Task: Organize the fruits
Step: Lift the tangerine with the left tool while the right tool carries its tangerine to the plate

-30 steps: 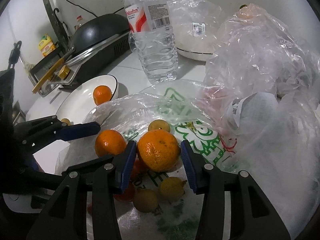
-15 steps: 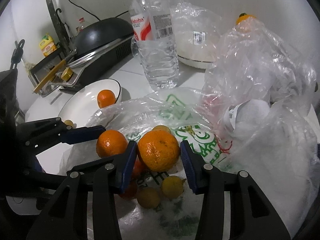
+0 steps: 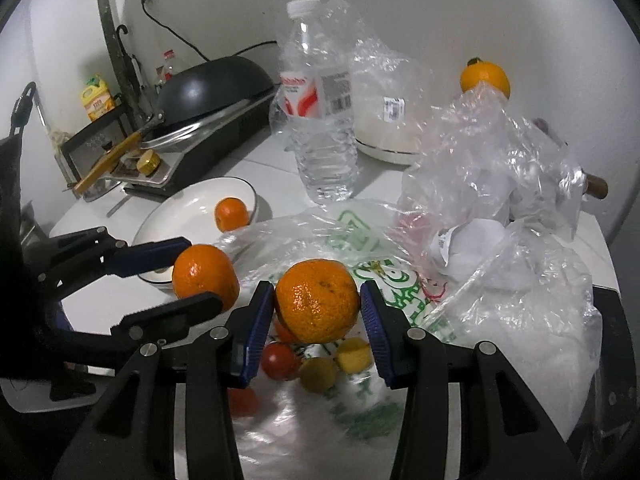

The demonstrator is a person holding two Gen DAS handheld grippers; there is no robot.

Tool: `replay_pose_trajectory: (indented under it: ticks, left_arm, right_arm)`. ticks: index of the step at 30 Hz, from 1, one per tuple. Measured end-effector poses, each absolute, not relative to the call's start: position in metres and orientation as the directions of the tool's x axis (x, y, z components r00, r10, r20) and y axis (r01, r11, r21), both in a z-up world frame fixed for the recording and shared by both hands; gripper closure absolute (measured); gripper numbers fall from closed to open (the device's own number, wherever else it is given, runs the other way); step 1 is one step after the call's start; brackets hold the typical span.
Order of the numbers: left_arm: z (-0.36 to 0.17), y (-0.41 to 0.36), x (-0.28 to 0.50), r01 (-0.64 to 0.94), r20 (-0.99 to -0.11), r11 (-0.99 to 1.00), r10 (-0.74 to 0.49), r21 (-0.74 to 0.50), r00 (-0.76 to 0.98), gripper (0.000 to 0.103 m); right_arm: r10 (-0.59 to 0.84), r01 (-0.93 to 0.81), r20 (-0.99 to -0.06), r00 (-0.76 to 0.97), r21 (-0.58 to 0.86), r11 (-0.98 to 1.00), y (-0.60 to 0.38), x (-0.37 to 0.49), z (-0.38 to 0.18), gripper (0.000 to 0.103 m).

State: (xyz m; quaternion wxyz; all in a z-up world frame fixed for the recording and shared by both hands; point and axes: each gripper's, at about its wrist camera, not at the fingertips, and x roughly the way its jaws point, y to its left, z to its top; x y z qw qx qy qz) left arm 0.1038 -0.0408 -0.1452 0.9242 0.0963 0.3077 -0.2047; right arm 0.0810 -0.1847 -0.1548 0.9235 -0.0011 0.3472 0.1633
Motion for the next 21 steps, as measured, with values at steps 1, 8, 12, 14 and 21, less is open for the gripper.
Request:
replay_pose_trajectory:
  ticks: [1, 8, 12, 14, 21]
  left_arm:
    - [-0.143, -0.039, 0.100, 0.436, -0.602, 0.898, -0.320, 0.053, 0.732, 0.059]
    - [-0.131, -0.023, 0.082, 0.427, -0.567, 0.903, -0.329, 0.045, 0.755, 0.059]
    - [-0.124, -0.016, 0.075, 0.425, -0.550, 0.904, -0.333, 0.043, 0.766, 0.059]
    - [-0.122, -0.013, 0.071, 0.425, -0.541, 0.904, -0.337, 0.042, 0.771, 0.059]
    - [-0.115, 0.000, 0.059, 0.413, -0.516, 0.910, -0.340, 0.029, 0.786, 0.059]
  right_arm:
    - [0.301, -0.305, -0.639, 0.707, 0.109, 0.946, -0.182, 0.079, -0.153, 0.056]
    - [0.300, -0.318, -0.630, 0.716, 0.089, 0.944, -0.164, 0.063, -0.144, 0.056]
    - [0.296, -0.321, -0.620, 0.726, 0.076, 0.944, -0.157, 0.053, -0.136, 0.056]
    - [0.293, -0.320, -0.619, 0.729, 0.070, 0.945, -0.154, 0.051, -0.134, 0.056]
    - [0.282, -0.322, -0.613, 0.738, 0.047, 0.945, -0.142, 0.041, -0.125, 0.056]
